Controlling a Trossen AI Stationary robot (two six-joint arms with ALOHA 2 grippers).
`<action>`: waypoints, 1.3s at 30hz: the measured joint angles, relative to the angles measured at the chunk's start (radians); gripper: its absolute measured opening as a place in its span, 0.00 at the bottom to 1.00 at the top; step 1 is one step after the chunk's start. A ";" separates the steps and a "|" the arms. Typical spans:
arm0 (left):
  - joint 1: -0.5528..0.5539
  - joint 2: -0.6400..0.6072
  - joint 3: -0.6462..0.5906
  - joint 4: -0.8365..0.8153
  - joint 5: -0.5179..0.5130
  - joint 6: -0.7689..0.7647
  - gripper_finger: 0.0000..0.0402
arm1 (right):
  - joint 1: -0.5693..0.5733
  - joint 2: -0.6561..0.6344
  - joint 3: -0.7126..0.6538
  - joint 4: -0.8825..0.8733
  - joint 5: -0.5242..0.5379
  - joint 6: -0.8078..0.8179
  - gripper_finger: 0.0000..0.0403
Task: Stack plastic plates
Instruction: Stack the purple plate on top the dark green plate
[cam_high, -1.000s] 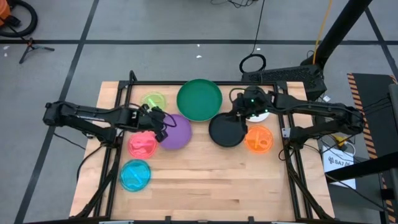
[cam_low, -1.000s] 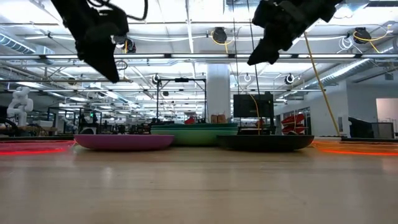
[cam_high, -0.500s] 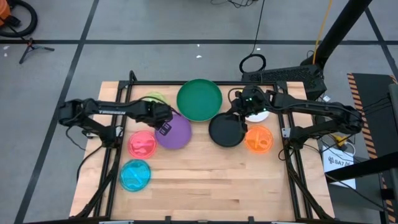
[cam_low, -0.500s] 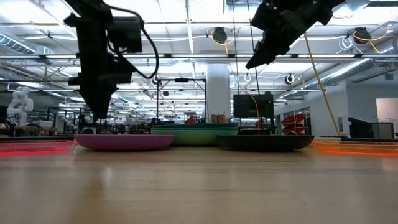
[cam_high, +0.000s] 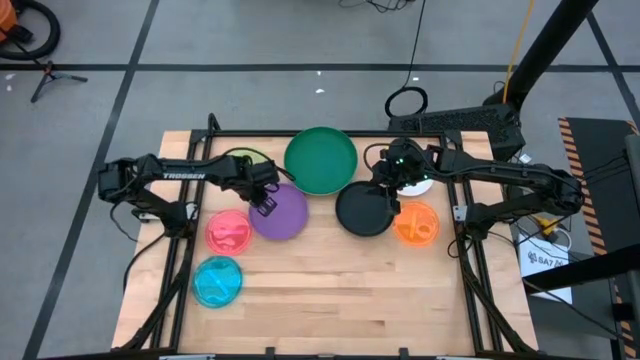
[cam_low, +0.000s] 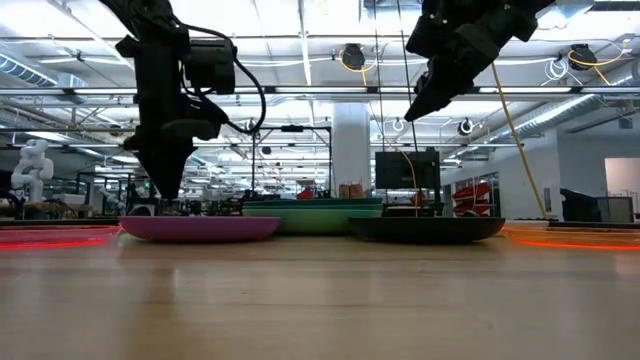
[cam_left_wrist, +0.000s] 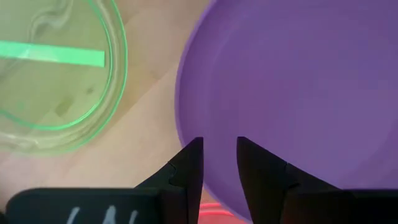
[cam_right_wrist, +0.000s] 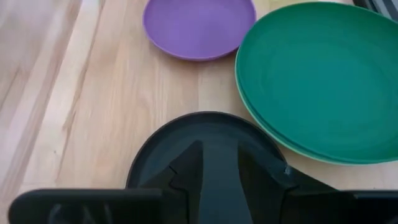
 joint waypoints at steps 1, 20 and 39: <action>0.000 0.000 -0.003 0.012 0.000 0.004 0.26 | 0.000 0.000 0.000 -0.001 -0.002 0.005 0.23; -0.009 -0.004 -0.108 0.114 -0.011 -0.030 0.26 | 0.001 0.000 0.000 -0.011 -0.003 0.037 0.23; -0.006 -0.004 -0.108 0.101 -0.019 -0.026 0.26 | 0.001 0.000 0.000 0.011 -0.004 0.034 0.23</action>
